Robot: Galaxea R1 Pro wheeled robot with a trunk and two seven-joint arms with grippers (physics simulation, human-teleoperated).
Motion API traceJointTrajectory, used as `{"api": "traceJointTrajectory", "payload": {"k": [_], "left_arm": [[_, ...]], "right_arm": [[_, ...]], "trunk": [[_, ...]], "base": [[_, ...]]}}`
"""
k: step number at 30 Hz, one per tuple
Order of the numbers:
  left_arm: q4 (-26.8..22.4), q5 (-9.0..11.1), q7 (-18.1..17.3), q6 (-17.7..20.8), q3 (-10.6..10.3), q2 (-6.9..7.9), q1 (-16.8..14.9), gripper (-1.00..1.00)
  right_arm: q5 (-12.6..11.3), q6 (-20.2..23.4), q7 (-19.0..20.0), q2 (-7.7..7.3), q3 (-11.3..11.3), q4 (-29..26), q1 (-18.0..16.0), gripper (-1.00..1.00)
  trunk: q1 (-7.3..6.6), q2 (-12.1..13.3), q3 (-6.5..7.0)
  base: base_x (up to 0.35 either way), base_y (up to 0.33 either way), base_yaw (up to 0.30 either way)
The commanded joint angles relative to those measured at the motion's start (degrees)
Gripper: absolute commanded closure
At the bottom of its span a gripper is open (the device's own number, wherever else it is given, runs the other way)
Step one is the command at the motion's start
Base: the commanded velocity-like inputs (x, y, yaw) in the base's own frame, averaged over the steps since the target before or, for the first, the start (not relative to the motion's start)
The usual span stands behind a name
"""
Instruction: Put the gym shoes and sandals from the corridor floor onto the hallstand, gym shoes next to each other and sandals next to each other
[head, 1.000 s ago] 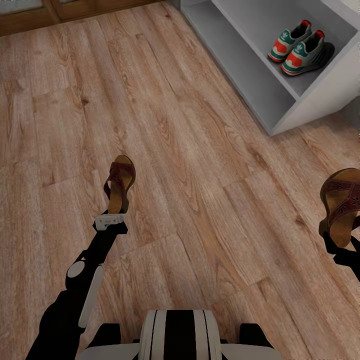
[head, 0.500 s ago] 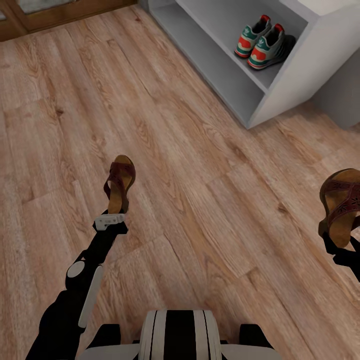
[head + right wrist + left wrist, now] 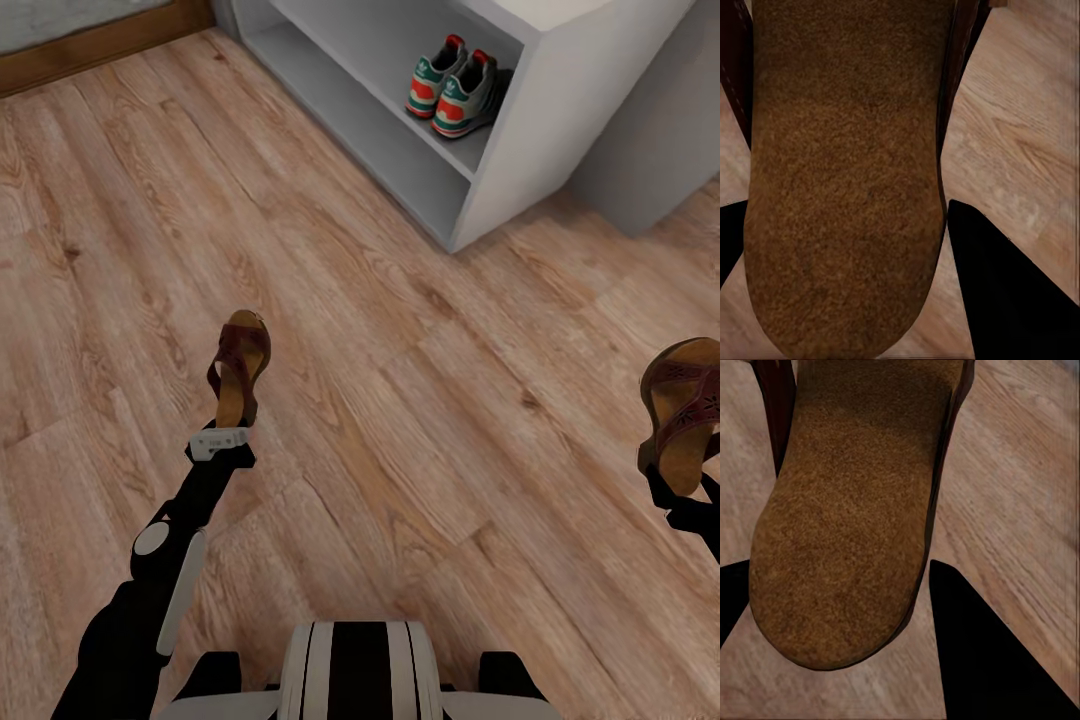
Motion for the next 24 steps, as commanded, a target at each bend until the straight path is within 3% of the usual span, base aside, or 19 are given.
{"api": "traceJointTrajectory", "payload": {"k": [1,24], "left_arm": [[0.0,-0.2,-0.1,0.0,0.0,0.0,0.0,1.0],[0.0,-0.2,-0.1,0.0,-0.1,-0.08,0.0,1.0]], "right_arm": [[-0.2,0.1,-0.1,0.0,0.0,0.0,0.0,1.0],[-0.3,-0.1,-0.2,0.01,0.0,0.0,0.0,1.0]], "trunk": [[0.0,0.0,0.07],[0.0,0.0,1.73]], "base": [[0.0,0.0,-0.219],[0.0,0.0,-0.212]]}}
